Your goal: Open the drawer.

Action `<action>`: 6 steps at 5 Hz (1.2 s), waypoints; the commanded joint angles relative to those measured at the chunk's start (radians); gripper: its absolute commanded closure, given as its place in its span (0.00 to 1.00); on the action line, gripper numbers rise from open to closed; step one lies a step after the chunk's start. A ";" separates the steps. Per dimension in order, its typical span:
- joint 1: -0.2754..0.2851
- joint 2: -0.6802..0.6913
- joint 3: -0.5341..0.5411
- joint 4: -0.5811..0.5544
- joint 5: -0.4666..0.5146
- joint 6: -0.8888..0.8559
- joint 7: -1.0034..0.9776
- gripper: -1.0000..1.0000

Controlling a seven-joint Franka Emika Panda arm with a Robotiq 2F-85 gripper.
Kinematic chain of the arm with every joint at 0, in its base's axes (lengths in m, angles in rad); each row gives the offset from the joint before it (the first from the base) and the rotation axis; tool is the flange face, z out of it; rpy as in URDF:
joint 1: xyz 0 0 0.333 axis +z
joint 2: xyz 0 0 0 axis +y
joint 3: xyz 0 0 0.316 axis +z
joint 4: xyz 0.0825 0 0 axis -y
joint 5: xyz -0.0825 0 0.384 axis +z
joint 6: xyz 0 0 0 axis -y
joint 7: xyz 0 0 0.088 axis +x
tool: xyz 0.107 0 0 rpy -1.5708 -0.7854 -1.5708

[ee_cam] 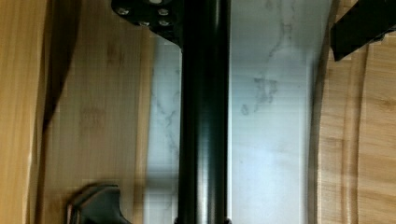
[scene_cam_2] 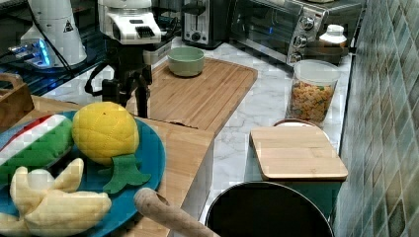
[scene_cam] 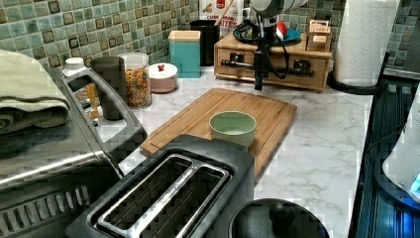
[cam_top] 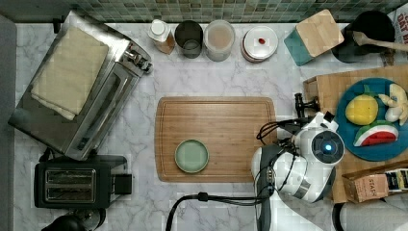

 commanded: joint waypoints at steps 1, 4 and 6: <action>0.180 -0.139 0.222 -0.131 0.124 -0.019 0.123 0.00; 0.317 -0.206 0.227 -0.176 0.214 -0.091 0.199 0.00; 0.287 -0.212 0.265 -0.174 0.220 -0.094 0.230 0.00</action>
